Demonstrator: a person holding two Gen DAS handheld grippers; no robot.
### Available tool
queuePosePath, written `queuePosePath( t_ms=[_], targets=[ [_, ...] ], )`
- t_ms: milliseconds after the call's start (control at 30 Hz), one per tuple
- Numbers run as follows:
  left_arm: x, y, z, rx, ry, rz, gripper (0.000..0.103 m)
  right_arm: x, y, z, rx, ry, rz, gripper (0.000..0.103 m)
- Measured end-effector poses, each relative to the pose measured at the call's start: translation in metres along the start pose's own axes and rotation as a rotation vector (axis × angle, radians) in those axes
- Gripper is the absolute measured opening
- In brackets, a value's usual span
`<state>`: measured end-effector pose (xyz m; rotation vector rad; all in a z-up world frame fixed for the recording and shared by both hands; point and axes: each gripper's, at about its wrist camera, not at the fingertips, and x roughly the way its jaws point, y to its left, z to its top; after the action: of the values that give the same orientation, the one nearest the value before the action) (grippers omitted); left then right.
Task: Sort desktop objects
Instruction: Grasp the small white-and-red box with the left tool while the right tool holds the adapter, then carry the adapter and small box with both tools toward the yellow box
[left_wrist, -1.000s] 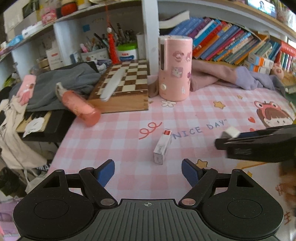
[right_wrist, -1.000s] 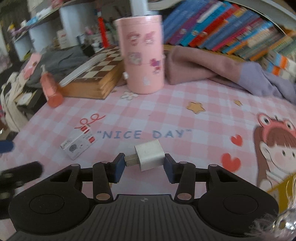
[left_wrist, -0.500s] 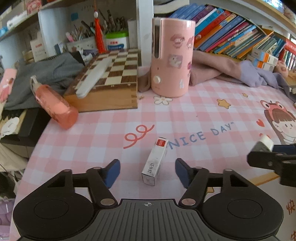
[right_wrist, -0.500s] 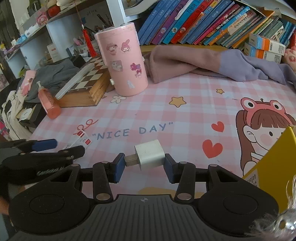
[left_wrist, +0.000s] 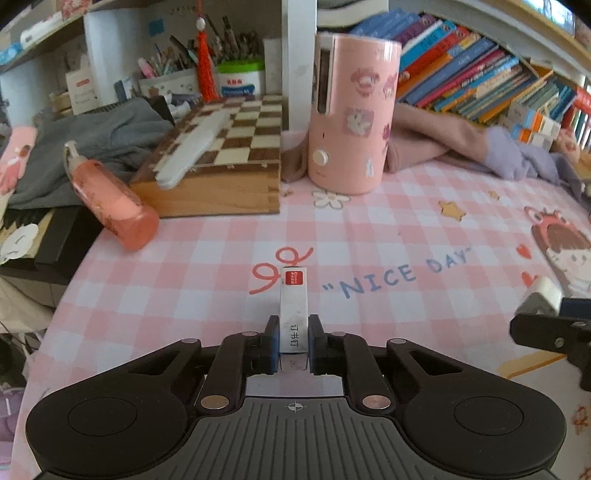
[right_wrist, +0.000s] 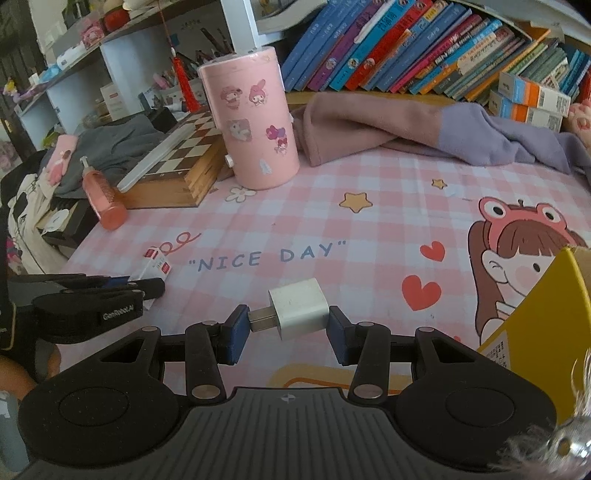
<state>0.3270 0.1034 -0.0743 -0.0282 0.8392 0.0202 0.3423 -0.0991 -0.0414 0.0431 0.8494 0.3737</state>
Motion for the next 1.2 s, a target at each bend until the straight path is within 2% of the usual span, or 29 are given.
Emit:
queuePosePath(
  t_ms=[333, 633, 1200],
  targets=[
    [-0.054, 0.006, -0.003, -0.100, -0.059, -0.097, 0.013, -0.023, 0.010, -0.005, -0.030, -0.045, -0.007, 0.042],
    [-0.099, 0.010, -0.019, -0.112, -0.104, -0.134, 0.013, -0.054, 0.018, -0.016, -0.043, -0.078, -0.004, 0.042],
    [-0.160, 0.021, -0.076, -0.167, -0.110, -0.213, 0.013, -0.106, 0.035, -0.073, -0.055, -0.056, -0.024, 0.042]
  ],
)
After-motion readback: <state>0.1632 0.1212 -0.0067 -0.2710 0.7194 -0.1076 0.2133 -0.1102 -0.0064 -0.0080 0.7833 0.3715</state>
